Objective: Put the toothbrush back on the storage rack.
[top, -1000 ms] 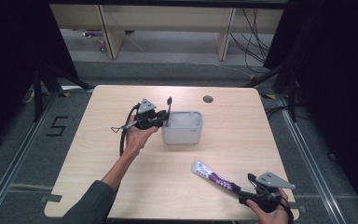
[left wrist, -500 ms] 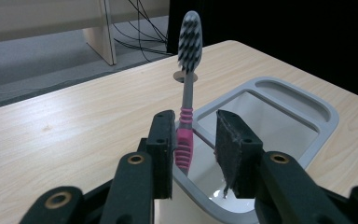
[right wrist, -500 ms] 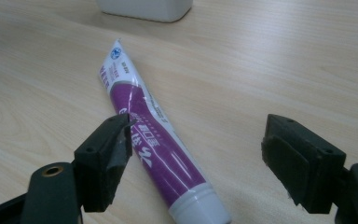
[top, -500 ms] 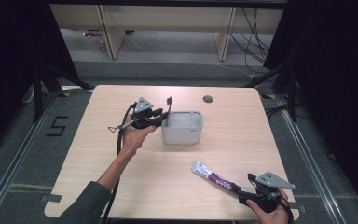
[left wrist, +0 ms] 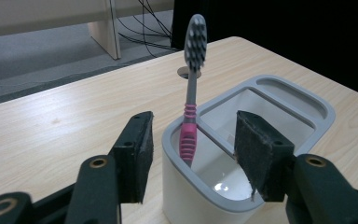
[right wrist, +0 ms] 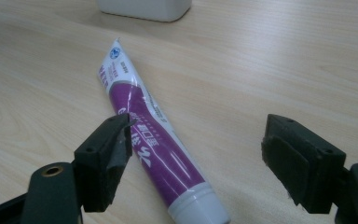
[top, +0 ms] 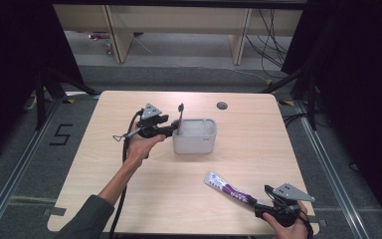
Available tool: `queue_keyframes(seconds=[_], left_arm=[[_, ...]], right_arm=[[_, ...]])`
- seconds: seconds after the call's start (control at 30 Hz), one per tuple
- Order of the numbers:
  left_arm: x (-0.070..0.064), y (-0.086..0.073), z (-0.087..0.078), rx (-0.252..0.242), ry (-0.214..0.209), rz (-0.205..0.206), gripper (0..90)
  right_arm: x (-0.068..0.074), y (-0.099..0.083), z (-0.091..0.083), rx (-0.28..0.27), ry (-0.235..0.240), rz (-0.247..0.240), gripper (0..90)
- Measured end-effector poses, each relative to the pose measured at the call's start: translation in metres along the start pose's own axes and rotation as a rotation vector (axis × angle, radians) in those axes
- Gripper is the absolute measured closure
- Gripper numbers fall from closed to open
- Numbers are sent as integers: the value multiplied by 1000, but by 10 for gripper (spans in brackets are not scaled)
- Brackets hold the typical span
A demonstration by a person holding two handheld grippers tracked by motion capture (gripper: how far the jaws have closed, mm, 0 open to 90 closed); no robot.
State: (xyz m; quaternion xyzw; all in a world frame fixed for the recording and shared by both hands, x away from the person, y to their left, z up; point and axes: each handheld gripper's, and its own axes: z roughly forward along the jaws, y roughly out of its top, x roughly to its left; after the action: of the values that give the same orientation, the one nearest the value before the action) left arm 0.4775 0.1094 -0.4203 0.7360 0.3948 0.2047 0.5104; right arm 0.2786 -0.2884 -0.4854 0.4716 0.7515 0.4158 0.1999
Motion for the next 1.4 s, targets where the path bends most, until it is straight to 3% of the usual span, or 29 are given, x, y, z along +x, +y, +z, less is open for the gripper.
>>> queue_keyframes(seconds=[0.27, 0.97, 1.4], left_arm=[[3, 0, -7, 9, -2, -35, 381], [-5, 0, -34, 18, -60, -15, 308], [-8, -17, -46, 27, -87, -17, 265]], right_arm=[[1, 0, 0, 4, 1, 6, 248], [1, 0, 0, -1, -6, 0, 248], [1, 0, 0, -4, -8, -6, 249]])
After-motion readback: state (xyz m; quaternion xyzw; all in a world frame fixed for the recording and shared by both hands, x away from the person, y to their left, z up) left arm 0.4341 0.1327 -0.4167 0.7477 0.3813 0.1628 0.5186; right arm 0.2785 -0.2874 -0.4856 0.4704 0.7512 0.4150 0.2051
